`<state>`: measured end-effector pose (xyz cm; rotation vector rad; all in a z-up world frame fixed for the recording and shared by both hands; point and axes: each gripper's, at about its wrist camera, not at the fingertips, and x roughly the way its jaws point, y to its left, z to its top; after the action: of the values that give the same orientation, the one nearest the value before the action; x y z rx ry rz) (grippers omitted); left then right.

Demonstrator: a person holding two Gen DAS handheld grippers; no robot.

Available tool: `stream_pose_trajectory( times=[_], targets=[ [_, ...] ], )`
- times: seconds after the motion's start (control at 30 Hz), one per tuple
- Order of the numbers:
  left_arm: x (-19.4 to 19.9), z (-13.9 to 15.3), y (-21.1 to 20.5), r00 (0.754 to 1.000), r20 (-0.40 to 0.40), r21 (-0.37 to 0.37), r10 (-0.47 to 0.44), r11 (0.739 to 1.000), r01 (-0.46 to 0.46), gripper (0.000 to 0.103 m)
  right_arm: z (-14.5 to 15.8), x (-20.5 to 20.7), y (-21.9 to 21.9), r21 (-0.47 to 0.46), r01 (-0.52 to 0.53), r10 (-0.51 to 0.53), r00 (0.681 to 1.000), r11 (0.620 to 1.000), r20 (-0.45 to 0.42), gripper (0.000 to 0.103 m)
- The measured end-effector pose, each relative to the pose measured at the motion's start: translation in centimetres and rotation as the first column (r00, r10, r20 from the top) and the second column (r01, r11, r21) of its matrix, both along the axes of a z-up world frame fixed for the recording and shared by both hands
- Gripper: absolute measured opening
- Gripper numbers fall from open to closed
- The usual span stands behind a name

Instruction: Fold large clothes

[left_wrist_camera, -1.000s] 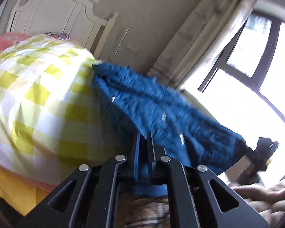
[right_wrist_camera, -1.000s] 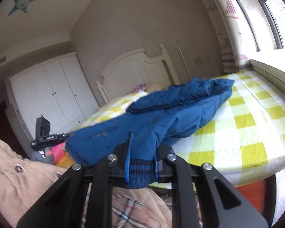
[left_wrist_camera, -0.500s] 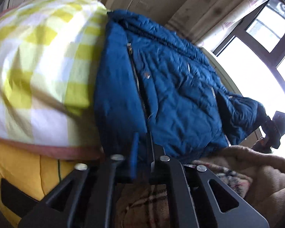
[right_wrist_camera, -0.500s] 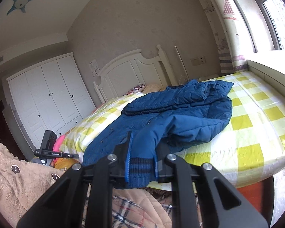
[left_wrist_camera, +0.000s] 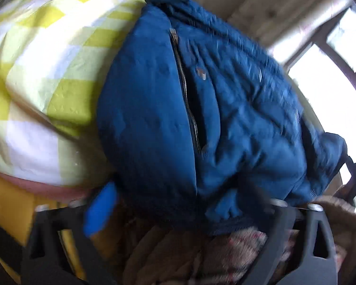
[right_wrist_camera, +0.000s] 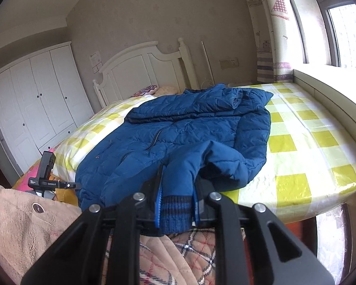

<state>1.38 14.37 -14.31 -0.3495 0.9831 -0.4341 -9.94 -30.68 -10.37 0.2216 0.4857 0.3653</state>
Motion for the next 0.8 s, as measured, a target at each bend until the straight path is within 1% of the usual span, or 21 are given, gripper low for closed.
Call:
stream_pose_trajectory(
  times=[0.03,0.07,0.1,0.13,0.17,0.2,0.23,0.3,0.33,0.4,0.47,0.5,0.53,0.57,0.6,0.63,0.67,0.7,0.73,0.77,0.8],
  targets=[
    [-0.3,0.3,0.0,1.0,0.015,-0.002,-0.002,1.0,0.002,0.048,-0.1,0.1,0.0,-0.004,0.003,-0.003,1.0,1.0,-0.004,0.019],
    [-0.9,1.0,-0.4,0.998,0.052,0.019,-0.024,1.0,0.023,0.029,-0.2,0.1,0.2,-0.013,0.003,-0.004,1.0,1.0,-0.007,0.019],
    [-1.8,2.3,-1.1,0.993,0.105,0.064,-0.048,0.997,0.042,0.024,-0.1,0.0,0.2,-0.02,0.002,-0.003,1.0,1.0,-0.008,0.019],
    [-2.6,3.7,-1.6,0.987,0.15,0.087,-0.054,0.995,0.041,0.018,-0.1,0.0,0.3,-0.028,0.003,-0.003,1.0,1.0,-0.007,0.019],
    [-3.1,4.6,-1.7,0.982,0.181,0.086,-0.058,0.995,0.043,0.016,-0.1,0.0,0.3,-0.033,0.008,-0.009,1.0,0.999,-0.007,0.019],
    [-3.8,6.2,-1.5,0.973,0.225,0.058,-0.059,0.997,0.047,0.016,0.0,0.0,0.3,-0.034,0.014,-0.014,1.0,0.999,-0.005,0.019],
    [-4.2,7.6,-1.1,0.967,0.251,0.012,-0.049,0.999,0.047,0.016,0.1,-0.1,0.3,-0.032,0.021,-0.021,1.0,0.999,-0.001,0.019],
    [-4.1,10.0,-0.5,0.957,0.288,-0.073,-0.032,0.996,0.056,0.016,0.5,-0.3,0.1,-0.02,0.036,-0.035,0.999,0.999,0.019,0.019],
    [-3.6,10.8,-0.4,0.954,0.297,-0.094,-0.032,0.994,0.063,0.016,0.8,-0.4,-0.1,-0.011,0.046,-0.045,0.998,0.999,0.032,0.019],
    [-1.4,12.9,0.2,0.95,0.312,-0.166,-0.02,0.983,0.075,0.016,2.2,0.2,-0.5,0.005,0.077,-0.077,0.995,0.997,0.058,0.019],
    [1.7,14.7,0.8,0.955,0.297,-0.237,0.001,0.969,0.073,0.017,4.3,2.0,-1.7,0.025,0.116,-0.118,0.989,0.993,0.092,0.019],
    [4.7,15.8,1.3,0.961,0.275,-0.286,0.013,0.956,0.069,0.017,5.3,2.9,-2.3,0.046,0.121,-0.125,0.987,0.992,0.104,0.019],
    [6.7,16.7,1.3,0.965,0.263,-0.311,0.02,0.948,0.065,0.018,6.4,4.3,-3.0,0.07,0.12,-0.128,0.985,0.99,0.113,0.019],
    [10.1,17.8,1.3,0.972,0.235,-0.346,0.025,0.936,0.06,0.019,7.9,6.6,-3.7,0.083,0.12,-0.129,0.984,0.989,0.121,0.019],
    [12.5,18.3,0.6,0.976,0.216,-0.355,0.017,0.933,0.063,0.019,9.0,8.4,-4.1,0.084,0.124,-0.134,0.983,0.989,0.123,0.019],
    [16.1,19.2,0.0,0.984,0.178,-0.361,-0.004,0.93,0.069,0.02,9.9,10.4,-4.4,0.08,0.132,-0.141,0.983,0.988,0.117,0.019],
    [19.7,19.8,-0.6,0.991,0.137,-0.373,0.002,0.927,0.05,0.021,10.8,13.7,-4.8,0.079,0.145,-0.152,0.984,0.986,0.092,0.02],
    [22.6,19.8,-1.0,0.995,0.099,-0.382,0.011,0.924,0.028,0.022,11.2,15.9,-5.1,0.09,0.155,-0.161,0.985,0.984,0.068,0.02],
    [25.6,19.6,-1.8,0.998,0.056,-0.39,0.002,0.921,0.021,0.025,11.3,18.7,-5.7,0.11,0.17,-0.175,0.984,0.979,0.03,0.021],
    [28.2,19.3,-2.3,1.0,0.014,-0.4,-0.018,0.916,0.022,0.037,10.9,22.5,-6.3,0.12,0.196,-0.194,0.981,0.973,-0.028,0.022],
    [31.3,18.1,-2.8,0.999,-0.035,-0.419,-0.009,0.908,-0.006,0.048,10.5,24.8,-6.9,0.124,0.218,-0.211,0.975,0.968,-0.068,0.024]
  ],
)
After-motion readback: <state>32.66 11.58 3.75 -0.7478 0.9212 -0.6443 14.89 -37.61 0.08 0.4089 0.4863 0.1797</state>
